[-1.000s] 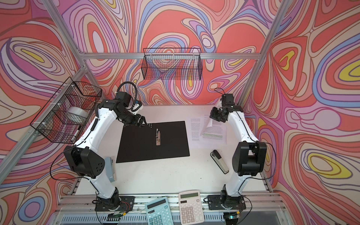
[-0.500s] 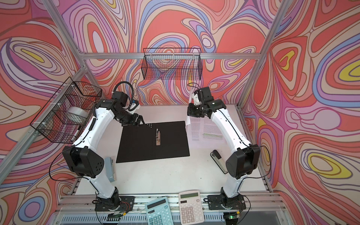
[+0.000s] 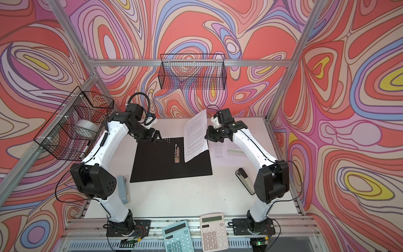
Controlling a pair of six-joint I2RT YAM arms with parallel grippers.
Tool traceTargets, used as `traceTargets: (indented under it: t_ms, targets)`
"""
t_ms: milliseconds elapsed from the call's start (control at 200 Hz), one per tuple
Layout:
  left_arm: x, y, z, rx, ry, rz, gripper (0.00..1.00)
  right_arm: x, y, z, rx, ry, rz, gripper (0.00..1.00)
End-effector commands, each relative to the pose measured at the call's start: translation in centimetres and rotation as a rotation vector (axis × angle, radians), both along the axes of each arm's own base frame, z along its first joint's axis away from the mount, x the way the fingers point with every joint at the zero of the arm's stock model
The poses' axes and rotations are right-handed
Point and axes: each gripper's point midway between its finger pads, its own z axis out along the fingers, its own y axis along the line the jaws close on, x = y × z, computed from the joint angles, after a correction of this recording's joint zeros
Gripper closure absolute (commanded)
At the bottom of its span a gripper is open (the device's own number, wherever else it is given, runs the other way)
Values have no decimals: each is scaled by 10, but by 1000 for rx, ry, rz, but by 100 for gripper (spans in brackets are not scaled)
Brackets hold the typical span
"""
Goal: Put the files into the folder
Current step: 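Lift the top sheet with the right gripper and carry it onto the folder, then lower the sheet onto the folder beside the metal clip with the right gripper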
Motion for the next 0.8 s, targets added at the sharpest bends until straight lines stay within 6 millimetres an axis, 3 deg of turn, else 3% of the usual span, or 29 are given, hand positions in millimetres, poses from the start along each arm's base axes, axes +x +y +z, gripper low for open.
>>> traceTargets:
  t_ms: [0,65,165,356,796]
  targets:
    - [-12,0,6,-17,14,2,18,4,4,-26,9,52,-9,98]
    - [-13,0,6,-16,13,2,18,2,6,-52,-5,116,6,97]
    - [-13,0,6,-19,15,3,18,-2,5,-77,-19,162,9,97]
    - [-14,-1,4,-24,19,0,18,-11,-15,-118,-159,245,-11,94]
    - [-13,-5,2,-43,32,-2,18,-23,-20,-160,-198,345,-23,91]
